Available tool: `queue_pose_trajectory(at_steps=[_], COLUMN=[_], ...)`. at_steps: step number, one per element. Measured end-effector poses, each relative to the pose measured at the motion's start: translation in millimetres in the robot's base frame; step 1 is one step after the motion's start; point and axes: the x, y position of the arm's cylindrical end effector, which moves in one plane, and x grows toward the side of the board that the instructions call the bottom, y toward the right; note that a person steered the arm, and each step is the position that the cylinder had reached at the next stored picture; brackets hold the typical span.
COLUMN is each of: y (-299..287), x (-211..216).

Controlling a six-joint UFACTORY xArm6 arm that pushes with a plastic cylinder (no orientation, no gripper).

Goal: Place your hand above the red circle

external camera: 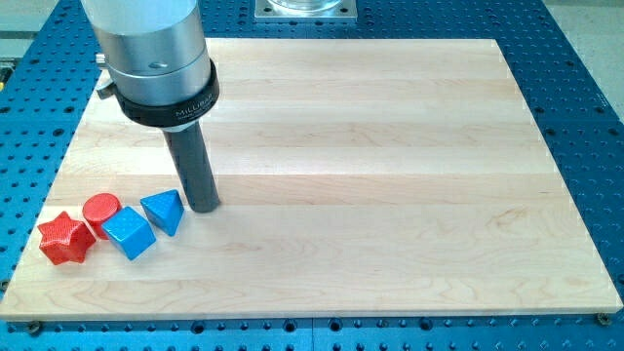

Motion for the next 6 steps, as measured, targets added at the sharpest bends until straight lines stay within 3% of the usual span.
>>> queue_pose_trajectory(at_steps=[6], y=[0.0], x=[10.3])
